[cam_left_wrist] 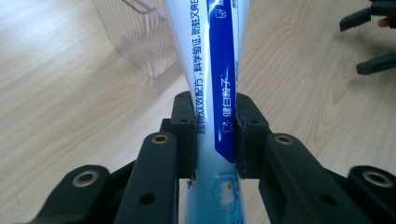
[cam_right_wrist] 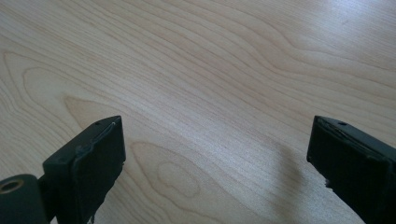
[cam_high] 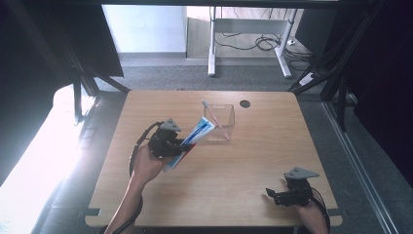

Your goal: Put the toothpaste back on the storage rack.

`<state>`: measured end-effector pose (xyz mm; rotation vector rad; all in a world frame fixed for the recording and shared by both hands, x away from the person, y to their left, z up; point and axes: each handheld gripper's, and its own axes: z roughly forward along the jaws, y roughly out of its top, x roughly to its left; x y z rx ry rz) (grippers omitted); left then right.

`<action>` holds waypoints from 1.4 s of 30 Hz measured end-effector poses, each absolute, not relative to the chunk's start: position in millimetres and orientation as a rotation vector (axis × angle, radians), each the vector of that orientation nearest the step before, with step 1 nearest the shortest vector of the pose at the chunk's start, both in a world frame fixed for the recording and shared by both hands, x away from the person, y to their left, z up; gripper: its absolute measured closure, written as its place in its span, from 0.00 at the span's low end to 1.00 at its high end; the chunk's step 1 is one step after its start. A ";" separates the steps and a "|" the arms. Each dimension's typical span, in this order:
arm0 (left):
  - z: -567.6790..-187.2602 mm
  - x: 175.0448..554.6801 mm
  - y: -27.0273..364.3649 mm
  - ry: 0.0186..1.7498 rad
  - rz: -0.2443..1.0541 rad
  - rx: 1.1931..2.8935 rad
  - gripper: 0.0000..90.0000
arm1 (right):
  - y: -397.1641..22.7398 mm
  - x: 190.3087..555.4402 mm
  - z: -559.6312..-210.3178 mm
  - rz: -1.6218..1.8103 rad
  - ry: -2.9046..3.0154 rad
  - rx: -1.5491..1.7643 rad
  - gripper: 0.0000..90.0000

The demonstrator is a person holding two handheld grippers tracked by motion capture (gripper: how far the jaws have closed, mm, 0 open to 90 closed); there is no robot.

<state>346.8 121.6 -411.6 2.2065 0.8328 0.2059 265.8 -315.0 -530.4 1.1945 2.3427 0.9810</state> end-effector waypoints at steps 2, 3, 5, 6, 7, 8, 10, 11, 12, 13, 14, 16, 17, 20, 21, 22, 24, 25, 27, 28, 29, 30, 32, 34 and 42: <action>-409.4 349.0 120.1 0.831 0.219 2.201 0.82 | -314.9 265.7 -530.2 0.983 2.342 1.194 0.05; -408.2 350.0 119.2 0.834 0.225 2.198 0.82 | -315.1 265.6 -529.9 0.985 2.340 1.196 0.05; -406.4 352.5 117.8 0.836 0.231 2.188 0.82 | -315.6 265.6 -529.8 0.985 2.338 1.196 0.05; -405.6 354.3 117.4 0.833 0.232 2.186 0.82 | -315.7 265.5 -529.7 0.985 2.337 1.199 0.05; -405.3 355.6 117.0 0.832 0.230 2.182 0.82 | -315.8 265.5 -529.7 0.987 2.337 1.200 0.05; -404.6 357.2 116.5 0.832 0.232 2.181 0.82 | -315.8 265.6 -529.7 0.988 2.337 1.197 0.05; -403.3 360.7 115.2 0.833 0.240 2.173 0.82 | -315.8 265.7 -529.6 0.989 2.336 1.194 0.05; -402.8 362.4 114.4 0.834 0.243 2.166 0.82 | -315.6 265.6 -529.6 0.989 2.337 1.195 0.05; -402.3 363.4 114.0 0.833 0.243 2.164 0.82 | -315.5 265.6 -529.7 0.989 2.339 1.194 0.05; -401.9 364.6 113.1 0.834 0.244 2.161 0.82 | -315.4 265.6 -529.9 0.988 2.339 1.193 0.05; -401.6 365.5 112.5 0.833 0.246 2.160 0.82 | -315.2 265.5 -529.9 0.989 2.341 1.194 0.05; -400.8 368.2 110.4 0.833 0.251 2.156 0.82 | -315.0 265.5 -529.9 0.990 2.342 1.192 0.05; -400.5 369.2 109.9 0.832 0.252 2.157 0.82 | -315.0 265.6 -529.9 0.990 2.342 1.192 0.05; -399.4 373.0 107.4 0.831 0.255 2.144 0.82 | -315.3 265.6 -529.9 0.989 2.341 1.191 0.05; -398.9 374.4 106.9 0.827 0.256 2.143 0.82 | -315.5 265.6 -529.8 0.989 2.339 1.191 0.05; -398.6 375.3 106.0 0.828 0.257 2.137 0.82 | -315.5 265.7 -529.7 0.990 2.339 1.193 0.05; -397.9 377.7 104.4 0.824 0.255 2.134 0.82 | -315.6 265.6 -529.5 0.991 2.340 1.193 0.05; -397.6 378.8 103.4 0.825 0.257 2.130 0.82 | -315.7 265.7 -529.5 0.991 2.340 1.193 0.05; -396.7 381.4 101.6 0.824 0.262 2.128 0.82 | -315.2 265.5 -529.5 0.992 2.342 1.194 0.05; -396.2 382.9 101.0 0.822 0.263 2.127 0.82 | -315.1 265.5 -529.5 0.992 2.341 1.192 0.05; -395.9 384.5 100.0 0.822 0.260 2.124 0.82 | -314.9 265.4 -529.4 0.993 2.342 1.192 0.05; -395.4 385.8 99.0 0.822 0.260 2.121 0.82 | -314.8 265.3 -529.3 0.993 2.342 1.191 0.05; -394.7 388.3 97.4 0.821 0.261 2.119 0.82 | -314.9 265.3 -529.2 0.995 2.341 1.192 0.05; -393.7 391.5 95.2 0.818 0.267 2.116 0.82 | -315.1 265.3 -529.2 0.995 2.341 1.192 0.05; -391.6 402.4 85.7 0.807 0.277 2.116 0.82 | -315.1 265.3 -528.8 1.001 2.345 1.189 0.05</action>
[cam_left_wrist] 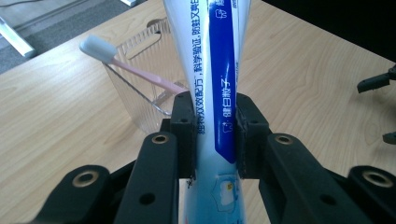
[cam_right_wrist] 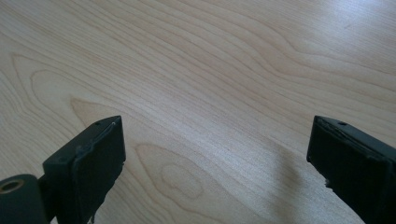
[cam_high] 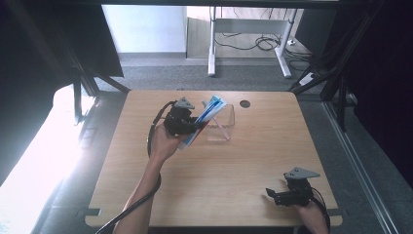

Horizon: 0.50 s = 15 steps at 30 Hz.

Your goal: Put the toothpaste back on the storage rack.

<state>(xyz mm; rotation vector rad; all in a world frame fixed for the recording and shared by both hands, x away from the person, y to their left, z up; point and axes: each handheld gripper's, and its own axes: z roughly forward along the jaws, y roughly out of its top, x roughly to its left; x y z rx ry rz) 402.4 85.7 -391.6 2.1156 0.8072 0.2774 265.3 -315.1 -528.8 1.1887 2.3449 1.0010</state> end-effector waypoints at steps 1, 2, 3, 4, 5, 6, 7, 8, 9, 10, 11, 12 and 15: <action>-391.1 403.8 84.4 0.804 0.280 2.116 0.82 | -315.1 265.3 -528.9 1.001 2.346 1.189 0.05; -390.4 405.2 83.1 0.803 0.284 2.115 0.82 | -315.0 265.3 -529.0 0.998 2.348 1.190 0.05; -389.7 406.5 81.8 0.802 0.288 2.113 0.82 | -314.9 265.3 -529.1 0.997 2.348 1.190 0.05; -389.0 408.0 80.8 0.801 0.288 2.111 0.82 | -314.9 265.3 -529.2 0.997 2.348 1.191 0.05; -388.5 409.0 80.0 0.801 0.287 2.109 0.82 | -315.0 265.4 -529.2 0.997 2.349 1.190 0.05; -387.7 410.7 78.4 0.796 0.290 2.110 0.82 | -315.0 265.4 -529.2 0.996 2.349 1.190 0.05; -387.3 411.7 76.8 0.797 0.293 2.109 0.82 | -315.1 265.4 -529.3 0.997 2.349 1.191 0.05; -386.8 413.1 75.3 0.794 0.292 2.109 0.82 | -315.1 265.5 -529.4 0.998 2.349 1.192 0.05; -386.3 414.3 73.7 0.791 0.297 2.110 0.82 | -314.9 265.5 -529.5 0.996 2.350 1.190 0.05; -385.9 415.3 72.1 0.792 0.300 2.108 0.82 | -314.6 265.5 -529.6 0.997 2.352 1.187 0.05; -385.3 416.6 70.8 0.790 0.302 2.107 0.82 | -314.3 265.5 -529.6 0.996 2.353 1.185 0.05; -385.1 417.6 69.7 0.790 0.303 2.103 0.82 | -314.0 265.5 -529.7 0.996 2.353 1.184 0.05; -384.4 421.7 65.5 0.783 0.308 2.098 0.82 | -313.8 265.5 -529.8 0.997 2.354 1.182 0.05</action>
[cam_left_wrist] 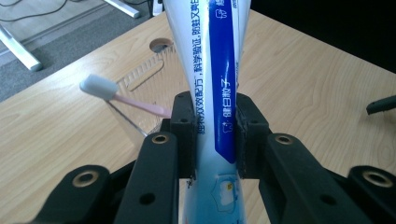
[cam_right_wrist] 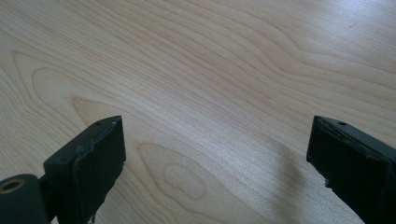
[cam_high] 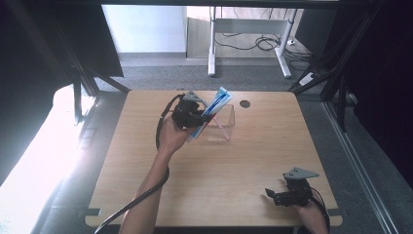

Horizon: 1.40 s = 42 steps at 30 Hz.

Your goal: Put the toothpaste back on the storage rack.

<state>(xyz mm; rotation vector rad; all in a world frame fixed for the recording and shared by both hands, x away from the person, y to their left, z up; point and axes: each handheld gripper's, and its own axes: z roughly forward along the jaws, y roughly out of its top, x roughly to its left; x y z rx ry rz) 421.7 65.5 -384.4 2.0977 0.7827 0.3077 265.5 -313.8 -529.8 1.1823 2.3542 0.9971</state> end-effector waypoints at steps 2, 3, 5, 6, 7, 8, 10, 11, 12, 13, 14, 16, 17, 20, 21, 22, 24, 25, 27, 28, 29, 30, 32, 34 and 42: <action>-384.3 423.8 62.3 0.787 0.311 2.094 0.82 | -313.8 265.4 -529.8 0.998 2.355 1.184 0.05; -384.3 424.7 61.5 0.786 0.312 2.094 0.82 | -313.9 265.4 -529.8 0.998 2.355 1.184 0.05; -384.3 426.7 59.1 0.786 0.317 2.091 0.82 | -314.2 265.5 -529.8 1.000 2.355 1.183 0.05; -384.3 427.7 58.0 0.787 0.318 2.089 0.82 | -314.2 265.5 -529.8 1.001 2.355 1.182 0.05; -384.1 429.0 57.1 0.787 0.320 2.087 0.82 | -314.2 265.5 -529.9 1.001 2.356 1.183 0.05; -384.0 430.3 56.2 0.788 0.320 2.083 0.82 | -314.2 265.6 -529.9 1.002 2.356 1.182 0.05; -383.5 432.4 54.1 0.790 0.320 2.081 0.82 | -314.2 265.8 -530.1 1.004 2.356 1.181 0.05; -382.9 433.8 53.1 0.785 0.326 2.084 0.82 | -314.0 265.8 -530.2 1.004 2.356 1.180 0.05; -382.3 435.4 51.7 0.788 0.325 2.078 0.82 | -313.5 265.6 -530.2 1.005 2.359 1.183 0.05; -381.7 437.0 50.8 0.785 0.329 2.076 0.82 | -313.0 265.6 -530.4 1.004 2.361 1.180 0.05; -380.8 438.4 49.1 0.789 0.331 2.070 0.82 | -312.8 265.6 -530.6 1.005 2.362 1.177 0.05; -379.5 440.9 46.9 0.783 0.337 2.067 0.82 | -312.3 265.6 -530.7 1.005 2.364 1.174 0.05; -378.9 441.6 45.4 0.787 0.337 2.062 0.82 | -312.4 265.5 -530.6 1.005 2.363 1.175 0.05; -378.0 445.0 41.6 0.781 0.348 2.059 0.82 | -313.7 265.6 -530.3 1.008 2.358 1.178 0.05; -378.0 446.1 40.2 0.781 0.350 2.058 0.82 | -314.3 265.7 -530.2 1.006 2.359 1.177 0.05; -378.1 447.1 39.0 0.784 0.352 2.057 0.82 | -314.6 265.9 -530.3 1.005 2.357 1.176 0.05; -378.9 449.2 37.3 0.788 0.350 2.048 0.82 | -314.6 265.7 -530.4 1.006 2.357 1.179 0.05; -379.4 450.5 36.7 0.790 0.349 2.048 0.82 | -314.5 265.5 -530.3 1.007 2.358 1.180 0.05; -380.6 453.4 35.5 0.791 0.359 2.049 0.82 | -314.4 265.6 -530.3 1.009 2.359 1.178 0.05; -381.2 454.7 35.0 0.793 0.364 2.048 0.82 | -314.4 265.7 -530.3 1.008 2.360 1.177 0.05; -381.6 456.3 34.8 0.793 0.369 2.049 0.82 | -314.5 265.8 -530.5 1.007 2.360 1.177 0.05; -382.0 457.8 34.4 0.797 0.366 2.043 0.82 | -314.5 265.9 -530.7 1.009 2.360 1.177 0.05; -382.5 460.4 33.5 0.796 0.373 2.035 0.82 | -314.6 265.9 -530.9 1.010 2.361 1.178 0.05; -382.7 462.8 31.9 0.795 0.379 2.032 0.82 | -314.8 266.0 -531.0 1.011 2.360 1.178 0.05; -382.3 471.0 24.8 0.791 0.404 2.024 0.82 | -316.2 265.9 -530.8 1.014 2.358 1.184 0.05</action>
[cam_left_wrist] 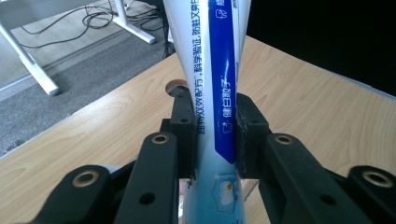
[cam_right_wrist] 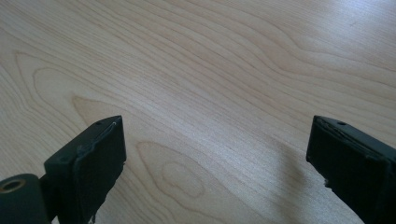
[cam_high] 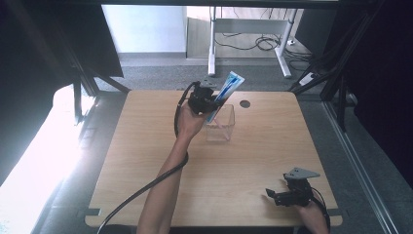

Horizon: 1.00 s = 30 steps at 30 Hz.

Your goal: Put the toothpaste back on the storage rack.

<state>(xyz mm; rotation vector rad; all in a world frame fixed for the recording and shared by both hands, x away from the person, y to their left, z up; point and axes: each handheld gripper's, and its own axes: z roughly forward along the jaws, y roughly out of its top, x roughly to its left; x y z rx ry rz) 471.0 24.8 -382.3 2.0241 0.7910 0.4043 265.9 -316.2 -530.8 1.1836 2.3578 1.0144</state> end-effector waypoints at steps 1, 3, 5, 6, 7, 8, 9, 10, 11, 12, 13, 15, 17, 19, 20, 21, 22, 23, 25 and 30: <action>-382.4 472.5 23.5 0.789 0.402 2.023 0.82 | -316.4 265.8 -530.7 1.014 2.358 1.183 0.05; -382.8 474.9 21.8 0.791 0.405 2.028 0.82 | -316.3 265.8 -530.8 1.015 2.358 1.184 0.05; -384.4 477.9 19.5 0.794 0.404 2.025 0.82 | -315.8 266.0 -531.2 1.012 2.360 1.179 0.05; -384.9 479.0 18.8 0.792 0.405 2.028 0.82 | -315.5 265.9 -531.3 1.010 2.362 1.177 0.05; -385.7 480.3 18.0 0.791 0.405 2.032 0.82 | -315.5 265.9 -531.4 1.010 2.362 1.177 0.05; -386.8 481.7 16.7 0.787 0.408 2.032 0.82 | -315.6 265.9 -531.5 1.010 2.363 1.177 0.05; -387.5 482.7 15.3 0.786 0.414 2.037 0.82 | -315.7 265.9 -531.5 1.010 2.363 1.176 0.05; -388.5 483.8 13.9 0.785 0.418 2.037 0.82 | -315.8 265.9 -531.5 1.010 2.362 1.177 0.05; -389.3 484.8 12.7 0.784 0.421 2.039 0.82 | -316.1 266.1 -531.5 1.011 2.361 1.178 0.05; -390.5 486.0 11.0 0.784 0.422 2.031 0.81 | -316.2 266.1 -531.5 1.011 2.360 1.181 0.05; -390.8 486.6 10.2 0.783 0.421 2.033 0.82 | -316.2 266.0 -531.6 1.012 2.360 1.185 0.05; -392.2 488.4 7.7 0.780 0.427 2.033 0.81 | -316.3 265.9 -531.7 1.013 2.361 1.184 0.05; -394.0 490.4 5.3 0.777 0.432 2.029 0.81 | -316.2 266.1 -531.9 1.012 2.364 1.180 0.05; -396.1 492.8 3.8 0.783 0.431 2.021 0.81 | -316.1 266.1 -532.1 1.011 2.366 1.178 0.05; -397.6 493.8 3.2 0.785 0.428 2.013 0.82 | -316.0 266.0 -532.1 1.011 2.366 1.178 0.05; -399.2 494.7 2.6 0.783 0.430 2.009 0.81 | -316.0 266.0 -532.0 1.012 2.367 1.177 0.05; -400.6 495.3 2.0 0.785 0.432 2.011 0.81 | -316.1 265.9 -531.9 1.013 2.366 1.177 0.05; -402.3 495.9 1.4 0.781 0.438 2.014 0.81 | -316.1 265.8 -531.9 1.014 2.366 1.177 0.06; -405.7 497.2 0.6 0.780 0.449 2.020 0.81 | -316.2 265.9 -532.1 1.014 2.368 1.178 0.06; -414.9 499.7 0.6 0.784 0.454 2.010 0.81 | -315.5 265.8 -532.7 1.010 2.374 1.178 0.06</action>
